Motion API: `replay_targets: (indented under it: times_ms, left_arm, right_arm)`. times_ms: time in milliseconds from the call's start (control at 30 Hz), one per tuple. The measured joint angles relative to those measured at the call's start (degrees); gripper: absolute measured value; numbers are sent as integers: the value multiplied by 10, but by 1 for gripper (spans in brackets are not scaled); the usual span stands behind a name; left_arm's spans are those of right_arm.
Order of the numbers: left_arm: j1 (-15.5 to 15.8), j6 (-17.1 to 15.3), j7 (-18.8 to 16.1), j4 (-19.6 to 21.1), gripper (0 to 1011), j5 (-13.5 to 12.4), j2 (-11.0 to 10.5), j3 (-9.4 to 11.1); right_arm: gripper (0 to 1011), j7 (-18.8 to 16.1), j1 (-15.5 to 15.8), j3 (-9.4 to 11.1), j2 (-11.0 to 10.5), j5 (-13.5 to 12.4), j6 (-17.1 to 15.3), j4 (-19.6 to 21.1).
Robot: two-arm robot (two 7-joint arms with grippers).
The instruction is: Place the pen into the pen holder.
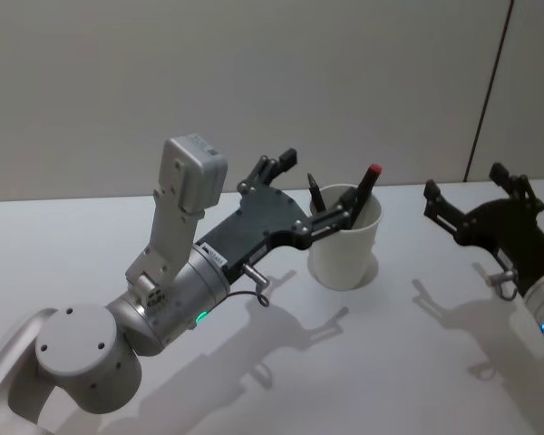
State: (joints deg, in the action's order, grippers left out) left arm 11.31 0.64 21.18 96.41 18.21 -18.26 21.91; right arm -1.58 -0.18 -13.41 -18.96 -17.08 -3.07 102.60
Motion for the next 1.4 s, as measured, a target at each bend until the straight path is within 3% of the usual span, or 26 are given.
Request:
replay_targets:
  times_ms: [200, 867, 1400]
  left_arm:
    - [5, -3, -47, -7, 1001, -15, -8, 10]
    - [21, -13, -191, -30, 1001, -63, -34, 39]
    - [23, -14, -206, -33, 1001, -67, -36, 42]
  right_arm:
    - [1001, -20, 9, 5, -4, 5, 10, -13]
    - [1001, -22, 10, 5, -4, 6, 11, -14]
    - [1001, -23, 10, 5, -4, 6, 11, -14]
